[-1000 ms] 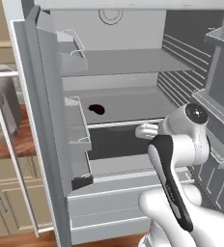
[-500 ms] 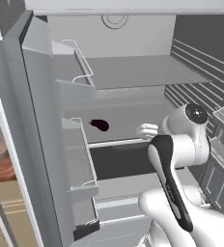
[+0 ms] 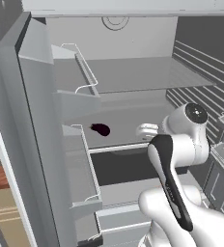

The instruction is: Gather the avocado and eggplant from the fridge and place them on a tray on the dining counter. Then gather the steak and chicken drumstick from the fridge and place them on the other tray.

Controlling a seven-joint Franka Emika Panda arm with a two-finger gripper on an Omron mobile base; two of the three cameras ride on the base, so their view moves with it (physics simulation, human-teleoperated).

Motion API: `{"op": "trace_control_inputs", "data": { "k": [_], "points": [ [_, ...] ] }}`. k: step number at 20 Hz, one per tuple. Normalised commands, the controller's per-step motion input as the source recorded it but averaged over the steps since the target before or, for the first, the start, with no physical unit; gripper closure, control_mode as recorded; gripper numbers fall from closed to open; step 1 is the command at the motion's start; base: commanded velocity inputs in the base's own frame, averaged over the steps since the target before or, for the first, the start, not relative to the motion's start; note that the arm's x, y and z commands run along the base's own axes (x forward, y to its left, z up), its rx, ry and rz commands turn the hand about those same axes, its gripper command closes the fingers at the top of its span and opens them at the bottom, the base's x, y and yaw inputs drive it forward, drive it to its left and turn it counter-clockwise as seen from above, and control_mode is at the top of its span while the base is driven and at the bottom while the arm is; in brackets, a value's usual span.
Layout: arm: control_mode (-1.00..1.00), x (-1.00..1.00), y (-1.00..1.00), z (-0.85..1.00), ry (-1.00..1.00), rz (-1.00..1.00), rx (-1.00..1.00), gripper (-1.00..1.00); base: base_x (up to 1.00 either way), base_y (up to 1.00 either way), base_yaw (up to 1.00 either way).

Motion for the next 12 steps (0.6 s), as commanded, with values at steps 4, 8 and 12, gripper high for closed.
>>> {"op": "trace_control_inputs", "data": {
  "k": [4, 8, 12],
  "points": [
    [1.0, 0.0, 0.0, 0.0, 0.0, 0.0, 0.0, -1.0, 0.0, 0.0, 0.0],
    [-1.0, 0.0, 0.03, 0.0, -0.01, 0.03, 0.0, -1.0, 0.0, 0.0, 0.0],
    [-1.0, 0.35, 0.45, 0.0, -0.05, 0.13, -0.01, -1.0, 0.0, 0.0, 0.0]
  ]
}}
